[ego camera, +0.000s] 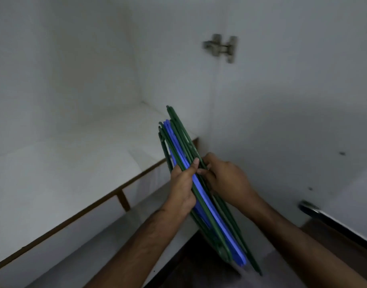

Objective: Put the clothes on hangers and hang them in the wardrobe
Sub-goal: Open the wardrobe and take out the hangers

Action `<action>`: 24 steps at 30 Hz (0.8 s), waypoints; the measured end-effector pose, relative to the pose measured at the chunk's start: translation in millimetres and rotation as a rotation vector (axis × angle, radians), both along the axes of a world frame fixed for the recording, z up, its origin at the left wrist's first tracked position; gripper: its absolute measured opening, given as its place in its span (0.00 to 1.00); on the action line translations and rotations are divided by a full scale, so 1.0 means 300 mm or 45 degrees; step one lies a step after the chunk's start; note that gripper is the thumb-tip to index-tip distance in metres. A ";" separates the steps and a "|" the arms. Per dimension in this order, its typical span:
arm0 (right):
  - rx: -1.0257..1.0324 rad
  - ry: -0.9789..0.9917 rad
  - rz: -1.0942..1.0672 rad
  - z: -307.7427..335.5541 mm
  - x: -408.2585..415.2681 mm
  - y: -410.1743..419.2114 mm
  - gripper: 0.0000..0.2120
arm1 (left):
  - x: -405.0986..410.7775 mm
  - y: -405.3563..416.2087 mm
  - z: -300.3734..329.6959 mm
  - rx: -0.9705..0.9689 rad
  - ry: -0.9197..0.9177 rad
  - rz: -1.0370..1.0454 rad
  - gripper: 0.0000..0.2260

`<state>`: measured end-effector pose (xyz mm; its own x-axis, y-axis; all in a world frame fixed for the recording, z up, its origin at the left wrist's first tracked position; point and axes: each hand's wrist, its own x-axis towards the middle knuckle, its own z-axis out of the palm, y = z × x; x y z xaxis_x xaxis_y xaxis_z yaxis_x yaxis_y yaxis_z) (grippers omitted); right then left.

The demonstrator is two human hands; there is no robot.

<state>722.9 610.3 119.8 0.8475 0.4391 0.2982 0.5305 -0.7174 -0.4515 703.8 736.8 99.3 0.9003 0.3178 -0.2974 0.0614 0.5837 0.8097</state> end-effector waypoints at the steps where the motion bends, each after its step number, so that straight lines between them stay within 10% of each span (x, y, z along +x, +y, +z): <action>1: -0.003 0.046 -0.046 -0.026 -0.025 -0.076 0.15 | -0.013 -0.073 -0.028 0.003 0.017 -0.031 0.21; 4: -0.013 0.212 -0.187 -0.102 -0.120 -0.321 0.16 | -0.087 -0.325 -0.117 0.039 0.157 -0.129 0.49; 7: -0.015 0.384 -0.299 -0.170 -0.243 -0.574 0.16 | -0.166 -0.577 -0.254 0.081 0.312 -0.251 0.55; 14: 0.145 0.754 -0.545 -0.351 -0.582 -1.116 0.20 | -0.430 -1.109 -0.370 0.116 0.392 -0.640 0.18; 19: 0.283 0.910 -0.802 -0.398 -0.873 -1.486 0.16 | -0.646 -1.490 -0.458 0.147 0.584 -0.897 0.45; 24: 0.609 0.793 -1.259 -0.455 -1.157 -1.702 0.15 | -0.795 -1.793 -0.424 0.076 0.499 -1.342 0.11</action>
<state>375.9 99.6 -16.8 0.8052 -0.5021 -0.3155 -0.5337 -0.3817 -0.7547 465.3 198.8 -28.0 0.5755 -0.5230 -0.6287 0.7573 0.0508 0.6510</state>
